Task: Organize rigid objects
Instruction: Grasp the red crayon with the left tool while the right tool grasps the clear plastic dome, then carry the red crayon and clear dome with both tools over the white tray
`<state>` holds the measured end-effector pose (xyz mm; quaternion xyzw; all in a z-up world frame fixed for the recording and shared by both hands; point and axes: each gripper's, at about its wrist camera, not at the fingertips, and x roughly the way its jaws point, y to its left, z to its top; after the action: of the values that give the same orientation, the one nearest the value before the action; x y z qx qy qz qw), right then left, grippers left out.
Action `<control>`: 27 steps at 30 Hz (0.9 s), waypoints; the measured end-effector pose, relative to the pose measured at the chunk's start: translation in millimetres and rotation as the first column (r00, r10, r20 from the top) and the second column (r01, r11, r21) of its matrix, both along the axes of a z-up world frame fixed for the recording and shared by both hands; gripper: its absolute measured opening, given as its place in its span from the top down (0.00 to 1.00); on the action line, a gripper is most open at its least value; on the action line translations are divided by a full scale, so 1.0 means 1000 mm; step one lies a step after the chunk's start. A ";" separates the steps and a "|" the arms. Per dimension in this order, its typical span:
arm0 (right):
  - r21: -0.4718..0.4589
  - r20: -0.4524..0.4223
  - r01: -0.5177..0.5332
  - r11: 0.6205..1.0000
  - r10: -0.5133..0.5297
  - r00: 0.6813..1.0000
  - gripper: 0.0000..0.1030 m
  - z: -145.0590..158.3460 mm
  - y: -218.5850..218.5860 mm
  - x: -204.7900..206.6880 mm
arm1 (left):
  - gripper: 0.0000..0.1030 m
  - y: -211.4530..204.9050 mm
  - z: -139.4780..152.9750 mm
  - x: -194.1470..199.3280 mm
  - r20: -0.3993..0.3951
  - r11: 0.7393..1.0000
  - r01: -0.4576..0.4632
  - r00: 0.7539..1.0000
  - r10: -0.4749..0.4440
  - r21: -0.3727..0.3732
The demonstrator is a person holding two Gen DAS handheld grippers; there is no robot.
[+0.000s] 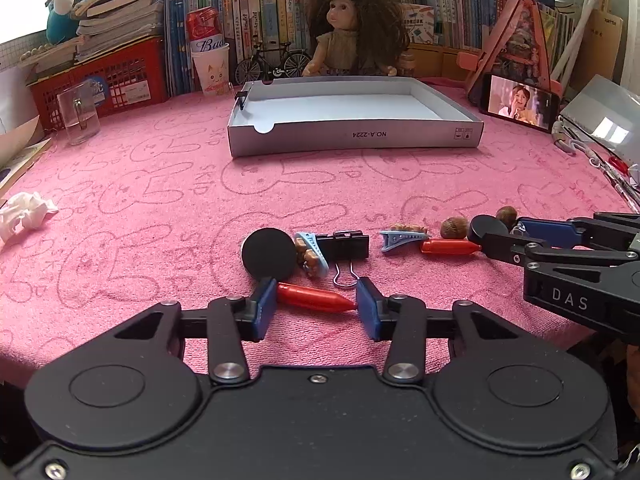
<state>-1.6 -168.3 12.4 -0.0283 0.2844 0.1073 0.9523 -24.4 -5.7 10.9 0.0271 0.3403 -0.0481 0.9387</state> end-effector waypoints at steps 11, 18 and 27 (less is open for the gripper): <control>-0.005 0.025 0.004 1.000 -0.004 1.000 0.67 0.005 0.002 -0.003 | 0.60 -0.004 0.005 -0.003 0.030 0.999 0.039 0.999 -0.039 -0.002; -0.003 0.041 0.007 1.000 -0.007 0.999 0.67 0.011 0.000 0.000 | 0.60 -0.004 0.015 0.000 0.061 0.999 0.052 0.997 -0.051 -0.014; 0.011 0.067 0.045 0.999 -0.046 0.997 0.67 0.025 -0.009 0.014 | 0.60 0.003 0.037 0.018 0.124 0.998 0.051 0.991 -0.045 -0.046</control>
<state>11.9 -177.3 37.9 -0.0207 0.2521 0.0860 0.9636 -6.8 -2.2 48.2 0.0153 0.2797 -0.0774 0.9568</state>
